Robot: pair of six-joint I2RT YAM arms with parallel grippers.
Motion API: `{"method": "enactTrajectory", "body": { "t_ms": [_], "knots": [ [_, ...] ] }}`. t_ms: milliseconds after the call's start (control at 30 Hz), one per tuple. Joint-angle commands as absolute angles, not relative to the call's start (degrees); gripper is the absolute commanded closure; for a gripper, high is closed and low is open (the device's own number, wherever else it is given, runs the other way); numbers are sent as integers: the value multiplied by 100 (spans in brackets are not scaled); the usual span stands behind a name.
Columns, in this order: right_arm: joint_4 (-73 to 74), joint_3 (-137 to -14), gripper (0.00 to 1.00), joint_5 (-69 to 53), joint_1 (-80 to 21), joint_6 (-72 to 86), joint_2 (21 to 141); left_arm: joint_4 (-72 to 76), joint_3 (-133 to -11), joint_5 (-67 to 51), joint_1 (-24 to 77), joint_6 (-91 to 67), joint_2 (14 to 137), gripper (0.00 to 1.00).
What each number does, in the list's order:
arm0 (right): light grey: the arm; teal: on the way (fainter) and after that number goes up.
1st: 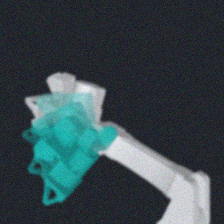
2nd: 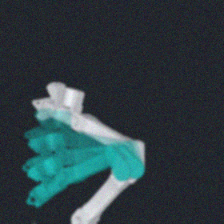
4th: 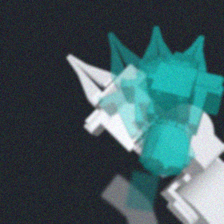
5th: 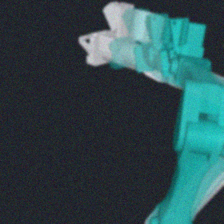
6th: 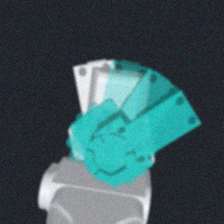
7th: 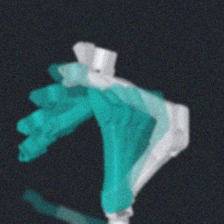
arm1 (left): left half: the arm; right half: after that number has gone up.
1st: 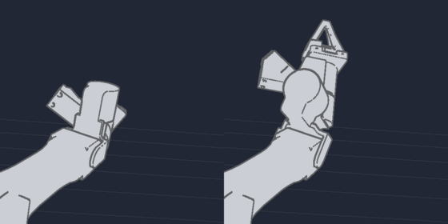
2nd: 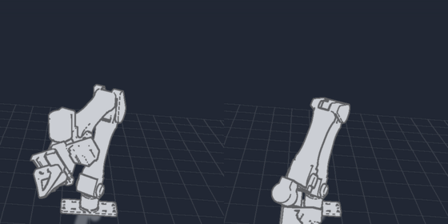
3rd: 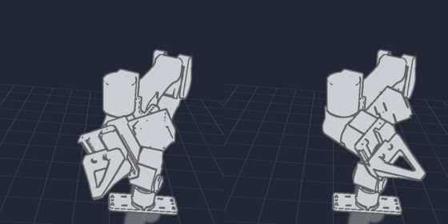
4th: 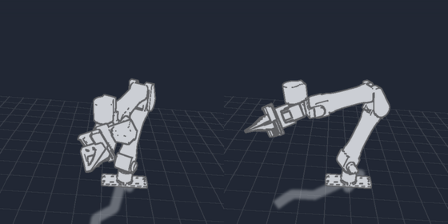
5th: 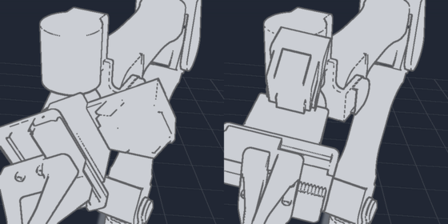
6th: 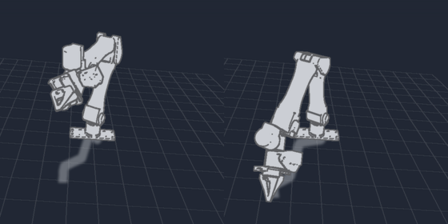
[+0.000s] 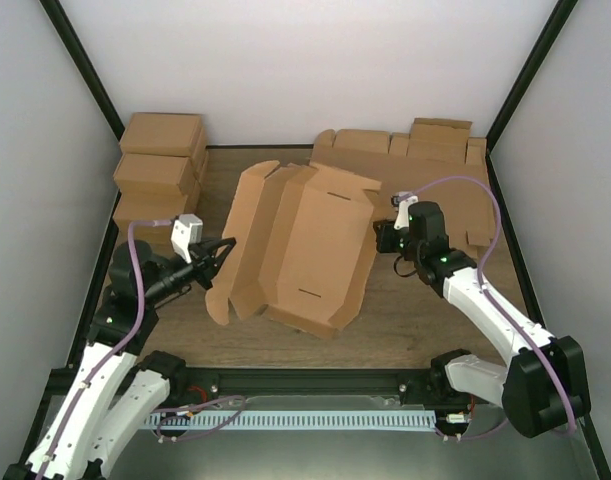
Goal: Fold the paper box
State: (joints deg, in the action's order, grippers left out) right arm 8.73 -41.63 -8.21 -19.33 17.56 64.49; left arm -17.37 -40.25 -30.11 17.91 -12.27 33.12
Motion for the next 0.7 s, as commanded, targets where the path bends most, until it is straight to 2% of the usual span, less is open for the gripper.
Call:
{"method": "enactTrajectory", "body": {
  "t_ms": [0,167,200,300,333,500,667],
  "knots": [
    [931,-4521,97,-703,-1969,1730,6369,-1628,-3973,-3008,1815,-1064,3168,96],
    [1023,-4791,99,-525,-1973,1638,6453,-1613,-3944,-2961,1810,-1119,3082,90],
    [1035,-4870,99,-464,-1971,1602,6472,-1621,-3942,-2906,1810,-1147,3066,82],
    [963,-5034,99,-470,-1975,1413,6480,-1700,-3955,-2570,1811,-1284,3007,48],
    [932,-5058,99,-534,-1972,1327,6472,-1731,-3963,-2439,1811,-1351,2987,42],
    [822,-4995,99,-817,-1969,1028,6365,-2145,-4260,-1413,1806,-1669,2959,30],
    [1113,-5183,99,-867,-1973,886,6213,-2646,-5091,-1403,1806,-1295,3463,25]
  ]
}}
